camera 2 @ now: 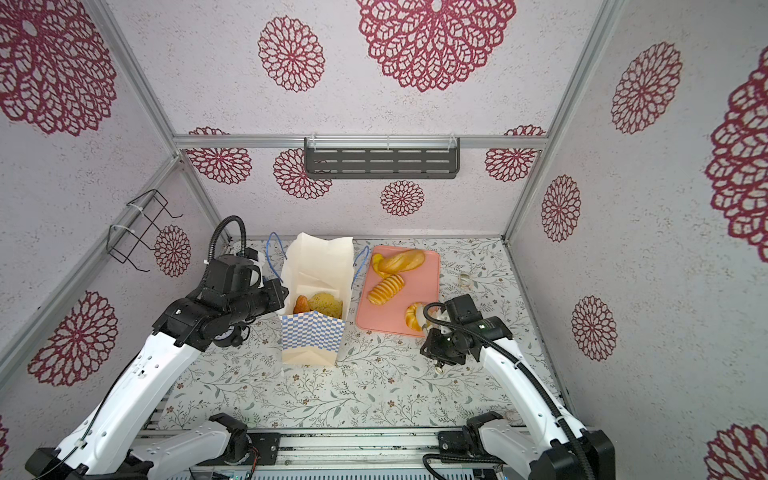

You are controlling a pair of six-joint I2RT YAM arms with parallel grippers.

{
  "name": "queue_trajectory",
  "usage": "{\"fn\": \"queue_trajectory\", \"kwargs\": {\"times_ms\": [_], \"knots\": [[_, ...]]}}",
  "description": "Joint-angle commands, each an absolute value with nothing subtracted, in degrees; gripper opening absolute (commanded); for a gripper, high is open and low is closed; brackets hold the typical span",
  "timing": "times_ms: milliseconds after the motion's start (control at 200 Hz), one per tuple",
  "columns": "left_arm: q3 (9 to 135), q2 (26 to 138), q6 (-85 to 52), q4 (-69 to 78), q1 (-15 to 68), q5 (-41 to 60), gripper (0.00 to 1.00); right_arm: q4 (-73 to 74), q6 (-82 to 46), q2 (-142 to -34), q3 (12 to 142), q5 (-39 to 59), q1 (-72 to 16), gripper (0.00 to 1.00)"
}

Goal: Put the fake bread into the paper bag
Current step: 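Move the tongs down to the yellow ring bread at the tray's near edge, then close the tongs on the yellow ring bread with the right gripper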

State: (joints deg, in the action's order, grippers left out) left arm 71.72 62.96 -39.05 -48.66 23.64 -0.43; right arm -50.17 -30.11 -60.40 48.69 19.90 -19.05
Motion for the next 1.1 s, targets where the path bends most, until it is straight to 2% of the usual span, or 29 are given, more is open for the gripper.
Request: {"fn": "queue_trajectory", "kwargs": {"times_ms": [0, 295, 896, 1096], "knots": [[71.04, 60.91, -38.88, -44.67, 24.0, 0.09, 0.0, -50.01, -30.39, -60.68, 49.28, 21.11, -18.72, 0.39], [70.67, 60.7, -38.43, -44.12, 24.01, 0.25, 0.0, -48.81, -30.12, -63.23, 47.88, 18.17, -18.37, 0.4], [69.83, 61.2, -38.8, -43.56, 23.99, 1.3, 0.0, -43.26, -28.47, -68.68, 47.65, 19.07, -16.0, 0.4], [69.52, 61.34, -38.86, -43.36, 24.06, 1.33, 0.0, -41.97, -28.19, -69.97, 47.77, 19.5, -15.55, 0.37]]}}
